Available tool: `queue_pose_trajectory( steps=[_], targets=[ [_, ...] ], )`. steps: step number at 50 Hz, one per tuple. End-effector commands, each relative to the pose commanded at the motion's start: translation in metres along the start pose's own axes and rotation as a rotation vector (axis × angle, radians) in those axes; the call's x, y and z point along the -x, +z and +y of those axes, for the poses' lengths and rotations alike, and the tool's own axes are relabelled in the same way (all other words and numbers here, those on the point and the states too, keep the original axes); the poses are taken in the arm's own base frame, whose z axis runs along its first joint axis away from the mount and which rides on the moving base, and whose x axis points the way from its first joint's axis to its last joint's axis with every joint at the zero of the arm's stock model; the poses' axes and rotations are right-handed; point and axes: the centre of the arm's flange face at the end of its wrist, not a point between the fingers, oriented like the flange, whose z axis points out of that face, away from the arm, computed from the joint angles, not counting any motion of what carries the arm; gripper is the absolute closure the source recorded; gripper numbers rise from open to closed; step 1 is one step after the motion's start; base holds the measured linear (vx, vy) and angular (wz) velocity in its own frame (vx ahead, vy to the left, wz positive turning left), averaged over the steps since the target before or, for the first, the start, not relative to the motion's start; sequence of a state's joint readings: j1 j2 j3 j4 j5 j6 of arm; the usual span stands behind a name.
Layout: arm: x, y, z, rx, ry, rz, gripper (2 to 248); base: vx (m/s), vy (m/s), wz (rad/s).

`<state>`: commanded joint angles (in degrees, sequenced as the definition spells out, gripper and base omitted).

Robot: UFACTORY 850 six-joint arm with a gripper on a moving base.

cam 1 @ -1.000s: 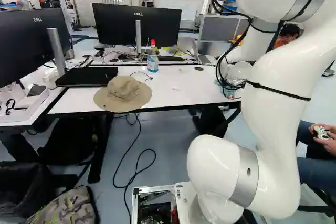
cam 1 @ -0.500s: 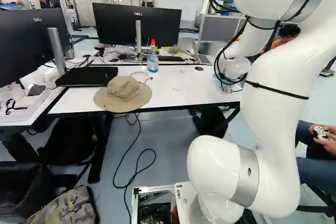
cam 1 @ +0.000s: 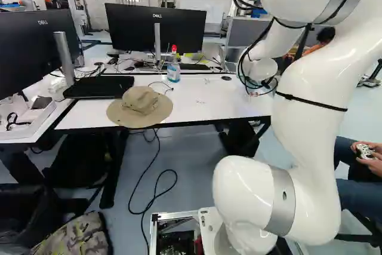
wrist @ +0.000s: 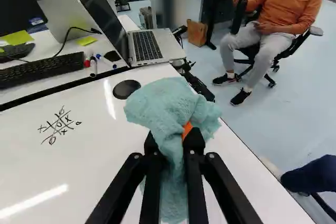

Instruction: Clean the table with the green towel

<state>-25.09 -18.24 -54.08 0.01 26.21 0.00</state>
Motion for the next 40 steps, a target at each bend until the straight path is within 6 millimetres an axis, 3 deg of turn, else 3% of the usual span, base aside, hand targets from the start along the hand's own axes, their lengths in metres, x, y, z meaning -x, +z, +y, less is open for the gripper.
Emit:
queue_pose_trajectory(
  steps=[16,40],
  targets=[
    [-0.026,0.009,-0.021,-0.032,-0.016,0.066,201,0.0,0.0,0.0],
    [-0.039,0.041,-0.054,-0.077,-0.037,0.085,201,0.0,0.0,0.0]
  ],
)
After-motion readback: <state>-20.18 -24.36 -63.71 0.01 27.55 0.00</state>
